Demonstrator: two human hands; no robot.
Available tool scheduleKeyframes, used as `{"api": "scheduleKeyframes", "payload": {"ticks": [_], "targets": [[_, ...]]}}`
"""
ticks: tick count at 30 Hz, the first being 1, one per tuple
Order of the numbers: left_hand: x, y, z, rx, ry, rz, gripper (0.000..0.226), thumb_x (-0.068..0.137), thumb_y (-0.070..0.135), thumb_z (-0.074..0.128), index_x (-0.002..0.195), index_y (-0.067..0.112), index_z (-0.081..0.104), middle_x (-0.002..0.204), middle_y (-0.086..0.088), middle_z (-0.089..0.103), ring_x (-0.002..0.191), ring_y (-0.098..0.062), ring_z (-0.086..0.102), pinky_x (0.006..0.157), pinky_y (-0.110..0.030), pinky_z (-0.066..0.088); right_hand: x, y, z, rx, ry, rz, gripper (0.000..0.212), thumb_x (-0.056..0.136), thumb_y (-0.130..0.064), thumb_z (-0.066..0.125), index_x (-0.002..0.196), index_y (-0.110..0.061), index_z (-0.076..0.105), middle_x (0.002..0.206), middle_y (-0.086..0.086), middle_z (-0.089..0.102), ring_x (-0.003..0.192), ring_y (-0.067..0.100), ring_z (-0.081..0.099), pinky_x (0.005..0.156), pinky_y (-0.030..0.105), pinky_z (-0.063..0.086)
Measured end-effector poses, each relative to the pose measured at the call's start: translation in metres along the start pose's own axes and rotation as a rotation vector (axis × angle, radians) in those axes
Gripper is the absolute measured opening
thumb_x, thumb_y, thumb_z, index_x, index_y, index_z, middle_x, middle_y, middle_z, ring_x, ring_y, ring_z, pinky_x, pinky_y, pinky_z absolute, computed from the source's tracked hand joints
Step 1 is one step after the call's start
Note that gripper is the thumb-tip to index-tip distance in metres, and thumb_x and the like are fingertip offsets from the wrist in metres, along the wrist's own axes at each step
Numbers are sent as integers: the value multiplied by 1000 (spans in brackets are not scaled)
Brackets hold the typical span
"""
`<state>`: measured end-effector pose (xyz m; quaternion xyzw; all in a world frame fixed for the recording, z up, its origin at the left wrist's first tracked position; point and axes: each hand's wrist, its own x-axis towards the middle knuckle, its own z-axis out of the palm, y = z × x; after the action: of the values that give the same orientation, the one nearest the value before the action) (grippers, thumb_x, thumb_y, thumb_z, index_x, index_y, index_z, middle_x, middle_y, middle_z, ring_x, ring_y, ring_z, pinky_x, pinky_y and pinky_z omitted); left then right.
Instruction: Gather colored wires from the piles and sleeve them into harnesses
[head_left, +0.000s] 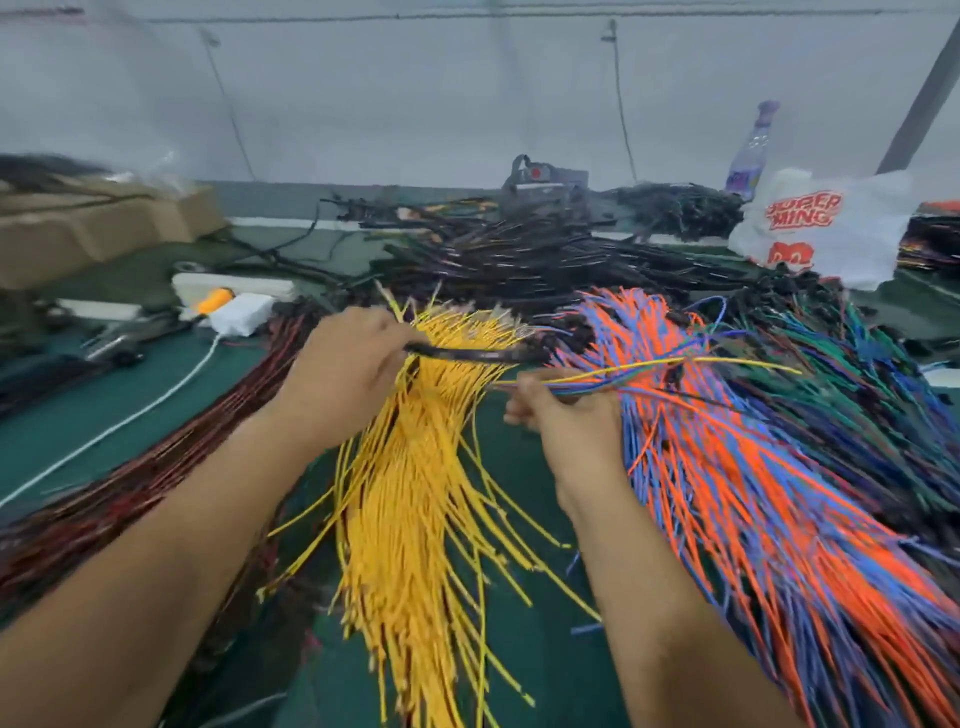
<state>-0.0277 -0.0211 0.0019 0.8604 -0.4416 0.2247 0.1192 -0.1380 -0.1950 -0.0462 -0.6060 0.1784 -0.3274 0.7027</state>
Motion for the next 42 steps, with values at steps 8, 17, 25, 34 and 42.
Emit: {"api": "scheduleKeyframes", "payload": {"ticks": [8, 17, 25, 34, 42], "targets": [[-27, 31, 23, -331, -130, -144, 51, 83, 16, 66, 132, 20, 53, 134, 1, 51, 128, -16, 38, 106, -23, 23, -1, -2, -3, 92, -19, 18, 19, 90, 4, 60, 76, -8, 63, 51, -3, 63, 48, 7, 61, 51, 19, 53], [5, 62, 57, -299, -155, -136, 21, 89, 39, 62, 105, 27, 70, 104, 6, 65, 105, -19, 55, 90, -39, 42, 8, -3, -7, 186, 122, 28, 4, 89, 1, 63, 86, 2, 65, 54, 1, 62, 49, 8, 62, 54, 22, 54], [-2, 60, 55, -444, 162, -258, 17, 89, 43, 61, 99, 31, 69, 83, 10, 68, 76, -15, 60, 63, -33, 49, 2, -3, -4, 313, -43, 39, 13, 91, -1, 61, 80, -4, 66, 63, 6, 65, 56, 11, 63, 58, 23, 54], [-2, 57, 54, -619, 130, -258, 12, 89, 37, 63, 91, 27, 70, 74, 13, 62, 69, -6, 55, 60, -32, 45, -2, -8, -5, 327, -130, 70, 18, 94, -1, 56, 81, -7, 66, 63, 4, 65, 58, 10, 62, 58, 23, 54], [-3, 61, 50, -702, 130, -230, 7, 89, 30, 65, 84, 29, 69, 63, 25, 56, 59, 2, 49, 53, -11, 33, -2, -6, -5, 252, -134, 75, 17, 95, -4, 56, 81, -7, 66, 62, 2, 64, 58, 9, 63, 59, 22, 53]]}}
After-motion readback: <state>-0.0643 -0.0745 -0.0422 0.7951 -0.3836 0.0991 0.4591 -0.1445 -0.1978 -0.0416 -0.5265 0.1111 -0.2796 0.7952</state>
